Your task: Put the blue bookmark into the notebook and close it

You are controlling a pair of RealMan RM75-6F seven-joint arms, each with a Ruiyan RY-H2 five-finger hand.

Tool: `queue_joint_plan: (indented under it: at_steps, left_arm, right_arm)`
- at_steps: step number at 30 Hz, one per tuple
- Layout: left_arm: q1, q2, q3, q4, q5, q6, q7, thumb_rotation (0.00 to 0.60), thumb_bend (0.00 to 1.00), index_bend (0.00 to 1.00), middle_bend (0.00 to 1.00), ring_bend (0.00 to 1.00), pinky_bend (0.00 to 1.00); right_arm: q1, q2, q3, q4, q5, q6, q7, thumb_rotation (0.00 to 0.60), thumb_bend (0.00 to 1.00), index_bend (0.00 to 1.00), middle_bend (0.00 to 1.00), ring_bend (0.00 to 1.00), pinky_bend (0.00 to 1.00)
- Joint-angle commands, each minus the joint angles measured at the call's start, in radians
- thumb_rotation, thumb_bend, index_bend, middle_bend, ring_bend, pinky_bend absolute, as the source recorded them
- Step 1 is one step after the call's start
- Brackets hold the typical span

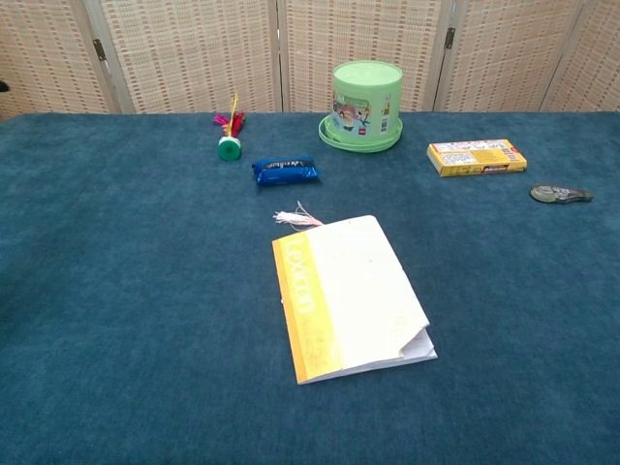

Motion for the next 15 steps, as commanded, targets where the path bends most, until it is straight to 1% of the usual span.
queue_joint_plan:
  at_steps: [1,7,11,15]
  left_arm:
    - [0.051,0.026,0.019,-0.027,-0.004,0.047,0.004,0.6,0.26,0.18,0.08,0.06,0.15]
    - [0.131,0.056,0.051,-0.089,-0.004,0.097,0.022,0.6,0.26,0.18,0.08,0.06,0.15]
    - [0.157,0.058,0.056,-0.105,0.008,0.114,0.041,0.6,0.26,0.18,0.08,0.06,0.15]
    - [0.172,0.053,0.052,-0.1,0.026,0.123,0.049,0.6,0.26,0.19,0.08,0.06,0.15]
  right_arm:
    - [0.001,-0.003,-0.003,0.003,-0.004,0.003,0.002,0.6,0.25,0.0,0.12,0.0,0.0]
    - [0.007,-0.011,-0.007,-0.002,-0.007,-0.007,-0.005,0.6,0.23,0.0,0.12,0.0,0.0]
    - [0.011,-0.016,-0.006,-0.018,-0.006,-0.014,-0.027,0.6,0.23,0.0,0.12,0.0,0.0]
    - [-0.004,-0.018,-0.004,-0.04,0.027,-0.013,-0.066,0.6,0.23,0.0,0.12,0.0,0.0]
